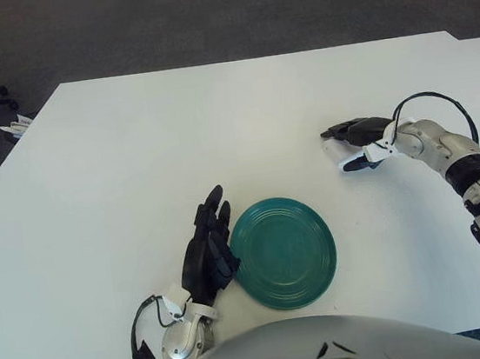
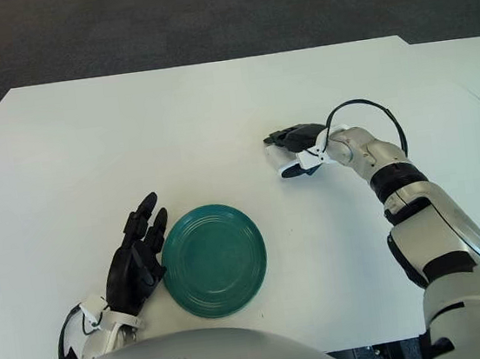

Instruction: Put the charger into the plate.

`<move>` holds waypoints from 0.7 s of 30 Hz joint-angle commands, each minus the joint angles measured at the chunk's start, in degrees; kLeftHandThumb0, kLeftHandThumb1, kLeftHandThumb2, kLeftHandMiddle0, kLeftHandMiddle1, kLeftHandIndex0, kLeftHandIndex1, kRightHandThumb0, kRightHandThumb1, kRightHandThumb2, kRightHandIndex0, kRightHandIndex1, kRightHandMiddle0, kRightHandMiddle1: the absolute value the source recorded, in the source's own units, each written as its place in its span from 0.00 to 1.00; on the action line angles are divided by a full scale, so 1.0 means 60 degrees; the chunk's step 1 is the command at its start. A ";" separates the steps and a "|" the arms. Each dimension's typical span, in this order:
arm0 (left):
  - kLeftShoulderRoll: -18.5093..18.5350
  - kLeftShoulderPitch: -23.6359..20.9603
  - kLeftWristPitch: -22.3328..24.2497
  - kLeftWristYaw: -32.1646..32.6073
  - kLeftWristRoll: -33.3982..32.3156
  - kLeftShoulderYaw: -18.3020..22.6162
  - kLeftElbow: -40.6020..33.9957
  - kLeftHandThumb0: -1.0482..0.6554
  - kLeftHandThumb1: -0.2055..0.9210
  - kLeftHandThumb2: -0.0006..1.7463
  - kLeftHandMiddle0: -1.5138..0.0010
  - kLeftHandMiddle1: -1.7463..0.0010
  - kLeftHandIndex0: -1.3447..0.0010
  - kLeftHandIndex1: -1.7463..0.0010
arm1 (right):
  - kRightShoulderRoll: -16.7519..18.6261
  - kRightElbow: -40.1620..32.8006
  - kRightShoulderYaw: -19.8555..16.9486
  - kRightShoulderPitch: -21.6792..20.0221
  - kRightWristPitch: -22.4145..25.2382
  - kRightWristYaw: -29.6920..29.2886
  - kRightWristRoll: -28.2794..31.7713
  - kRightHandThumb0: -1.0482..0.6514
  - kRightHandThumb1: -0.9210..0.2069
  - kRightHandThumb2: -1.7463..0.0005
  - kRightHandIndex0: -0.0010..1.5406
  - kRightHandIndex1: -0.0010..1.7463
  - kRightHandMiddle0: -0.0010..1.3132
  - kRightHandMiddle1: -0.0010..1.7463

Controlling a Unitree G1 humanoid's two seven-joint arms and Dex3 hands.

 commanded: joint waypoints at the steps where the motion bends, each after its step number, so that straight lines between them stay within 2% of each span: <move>1: 0.0026 0.0128 0.0203 0.0171 0.0079 -0.0067 -0.0095 0.01 1.00 0.61 0.86 1.00 1.00 0.71 | 0.0023 0.0242 0.0240 0.0201 -0.0080 0.0241 -0.0215 0.01 0.00 0.64 0.12 0.01 0.00 0.20; 5: 0.0028 0.0149 0.0225 0.0171 0.0010 -0.0098 -0.0158 0.01 1.00 0.61 0.86 1.00 1.00 0.71 | 0.0026 0.0212 0.0208 0.0313 -0.0150 -0.0058 -0.0185 0.02 0.00 0.66 0.18 0.02 0.00 0.26; 6: 0.0027 0.0157 0.0243 0.0166 -0.0025 -0.0108 -0.0174 0.01 1.00 0.61 0.86 1.00 1.00 0.71 | 0.0031 0.0190 0.0176 0.0371 -0.0150 -0.0192 -0.0163 0.04 0.00 0.68 0.21 0.05 0.00 0.32; 7: 0.0022 0.0165 0.0260 0.0165 -0.0057 -0.0115 -0.0183 0.01 1.00 0.61 0.85 1.00 1.00 0.71 | 0.0045 0.0174 0.0122 0.0435 -0.0137 -0.0323 -0.0113 0.06 0.00 0.71 0.21 0.16 0.00 0.43; 9: 0.0013 0.0171 0.0289 0.0172 -0.0100 -0.0116 -0.0185 0.01 1.00 0.61 0.85 1.00 1.00 0.72 | 0.0077 0.0175 0.0023 0.0547 -0.0136 -0.0563 -0.0004 0.14 0.00 0.77 0.21 0.61 0.00 0.69; 10: 0.0009 0.0171 0.0301 0.0178 -0.0118 -0.0115 -0.0182 0.01 1.00 0.61 0.85 1.00 1.00 0.72 | 0.0093 0.0182 -0.0024 0.0600 -0.0143 -0.0681 0.0045 0.16 0.01 0.80 0.24 0.75 0.01 0.79; 11: 0.0000 0.0172 0.0317 0.0189 -0.0137 -0.0111 -0.0181 0.01 1.00 0.61 0.85 1.00 1.00 0.72 | 0.0109 0.0190 -0.0083 0.0657 -0.0192 -0.0856 0.0098 0.17 0.02 0.81 0.25 0.80 0.01 0.82; 12: -0.0005 0.0173 0.0328 0.0197 -0.0150 -0.0109 -0.0182 0.00 1.00 0.61 0.85 1.00 1.00 0.72 | 0.0119 0.0198 -0.0122 0.0693 -0.0228 -0.0978 0.0128 0.20 0.03 0.83 0.28 0.87 0.05 0.89; 14: -0.0020 0.0149 0.0341 0.0219 -0.0171 -0.0075 -0.0167 0.00 1.00 0.60 0.85 1.00 1.00 0.71 | 0.0160 0.0212 -0.0150 0.0740 -0.0279 -0.1376 0.0072 0.24 0.05 0.85 0.32 0.93 0.12 0.94; 15: -0.0023 0.0144 0.0345 0.0225 -0.0177 -0.0066 -0.0166 0.01 1.00 0.60 0.85 1.00 1.00 0.71 | 0.0174 0.0213 -0.0146 0.0757 -0.0279 -0.1526 0.0033 0.29 0.13 0.73 0.35 0.96 0.21 0.94; 18: -0.0029 0.0159 0.0363 0.0237 -0.0206 -0.0062 -0.0193 0.01 1.00 0.60 0.85 1.00 1.00 0.71 | 0.0195 0.0206 -0.0142 0.0810 -0.0246 -0.1937 -0.0041 0.35 0.26 0.55 0.39 0.99 0.31 0.95; 21: -0.0032 0.0143 0.0385 0.0233 -0.0253 -0.0029 -0.0183 0.01 1.00 0.60 0.85 1.00 1.00 0.71 | 0.0261 0.0216 -0.0116 0.0873 -0.0153 -0.2422 -0.0152 0.36 0.33 0.46 0.43 1.00 0.35 0.97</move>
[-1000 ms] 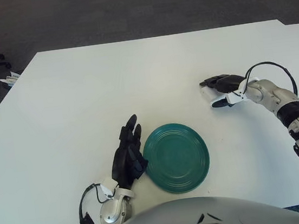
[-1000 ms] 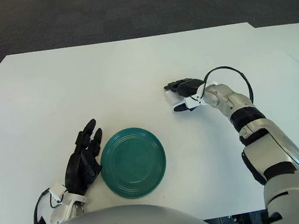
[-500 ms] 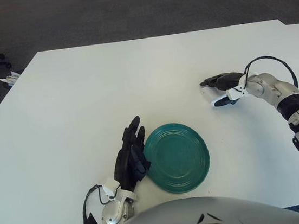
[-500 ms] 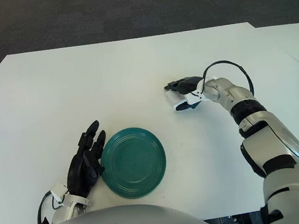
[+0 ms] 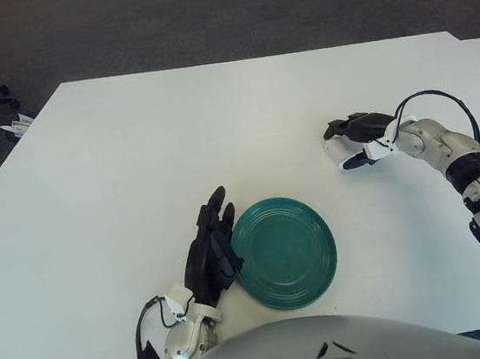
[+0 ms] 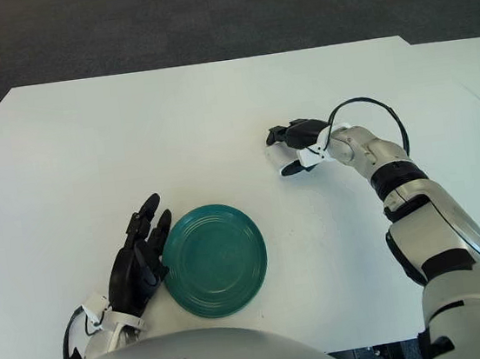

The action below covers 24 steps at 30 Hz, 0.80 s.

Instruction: Put the charger into the plate.

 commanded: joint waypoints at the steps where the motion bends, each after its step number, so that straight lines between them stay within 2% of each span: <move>1: 0.0020 0.0061 0.0188 0.0125 -0.0073 0.0066 0.0021 0.01 1.00 0.60 0.85 1.00 1.00 0.72 | 0.0159 0.0166 0.0178 0.0465 0.0118 -0.0377 -0.0328 0.36 0.33 0.45 0.44 1.00 0.35 0.98; 12: -0.0035 0.0070 0.0253 0.0278 -0.0012 0.0185 0.0019 0.01 1.00 0.60 0.86 1.00 1.00 0.73 | 0.0427 0.0437 0.0224 0.0566 0.0073 -0.2209 -0.0603 0.35 0.48 0.30 0.56 1.00 0.43 1.00; 24: 0.0008 -0.0115 0.0175 0.0062 -0.0395 0.0500 0.0388 0.00 1.00 0.60 0.88 1.00 1.00 0.74 | 0.0640 0.0567 0.0116 0.0667 -0.0022 -0.2836 -0.0494 0.33 0.58 0.22 0.69 1.00 0.49 1.00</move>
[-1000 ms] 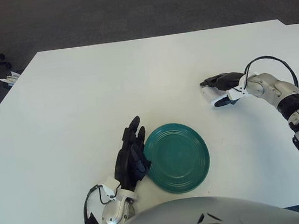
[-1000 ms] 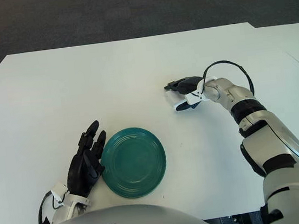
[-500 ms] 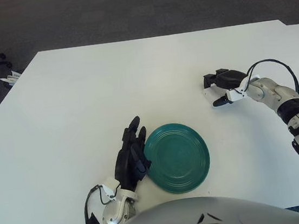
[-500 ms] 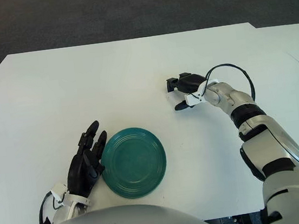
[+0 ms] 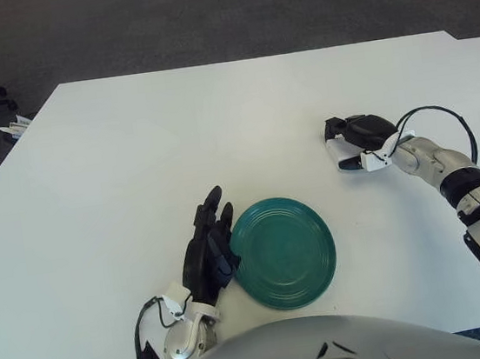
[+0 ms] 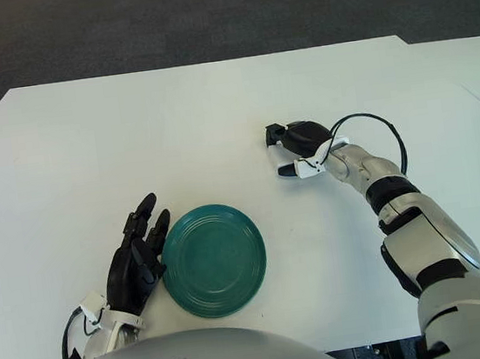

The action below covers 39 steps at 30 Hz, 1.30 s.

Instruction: Put the charger into the plate.

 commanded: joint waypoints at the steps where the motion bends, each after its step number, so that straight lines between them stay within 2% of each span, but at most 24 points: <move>1: 0.0051 0.0004 0.0185 -0.0013 -0.0183 0.0180 0.0284 0.00 1.00 0.60 0.88 1.00 1.00 0.75 | 0.0230 0.0138 0.0019 0.0280 -0.0003 -0.0034 0.0013 0.33 0.58 0.21 0.69 1.00 0.49 1.00; 12: -0.0079 -0.0074 0.0335 -0.0007 -0.0638 0.0355 0.0401 0.01 1.00 0.59 0.88 1.00 1.00 0.75 | 0.0402 0.0031 -0.0186 0.0418 0.0269 0.0385 0.0341 0.32 0.61 0.19 0.71 1.00 0.51 1.00; 39: 0.0012 -0.0227 0.0375 -0.0146 -0.0690 0.0470 0.0470 0.01 1.00 0.58 0.88 1.00 1.00 0.76 | 0.0426 -0.0132 -0.0173 0.0613 0.0349 0.0059 0.0282 0.32 0.61 0.19 0.70 1.00 0.52 1.00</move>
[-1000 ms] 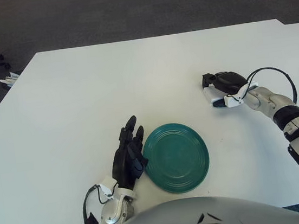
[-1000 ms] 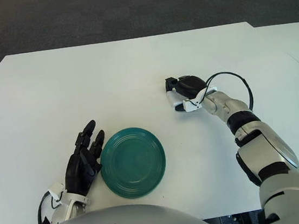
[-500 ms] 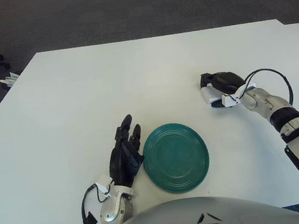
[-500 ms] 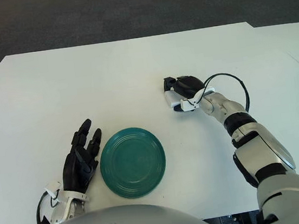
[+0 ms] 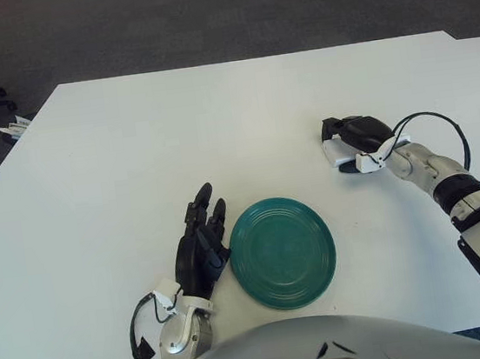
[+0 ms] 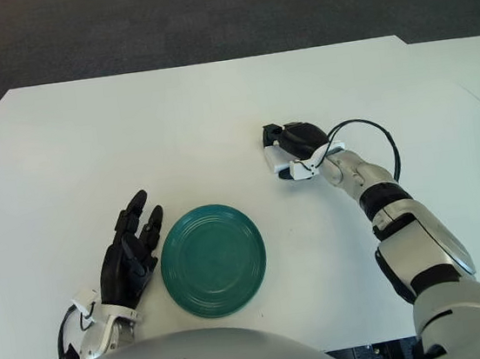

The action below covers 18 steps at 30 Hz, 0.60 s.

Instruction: Put the charger into the plate.

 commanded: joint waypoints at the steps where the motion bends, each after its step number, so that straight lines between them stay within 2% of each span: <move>1: 0.0064 0.0079 0.0262 -0.0046 -0.0103 0.0076 0.0277 0.01 1.00 0.58 0.89 1.00 1.00 0.76 | 0.0169 0.0160 0.0075 0.0303 0.0051 0.0185 -0.0032 0.32 0.61 0.19 0.70 1.00 0.52 1.00; 18: 0.0154 0.0009 0.0163 -0.0041 0.0068 0.0075 0.0365 0.01 1.00 0.58 0.89 1.00 1.00 0.77 | 0.0128 0.0190 0.0240 0.0259 0.0062 -0.0119 -0.0282 0.32 0.60 0.19 0.71 1.00 0.51 1.00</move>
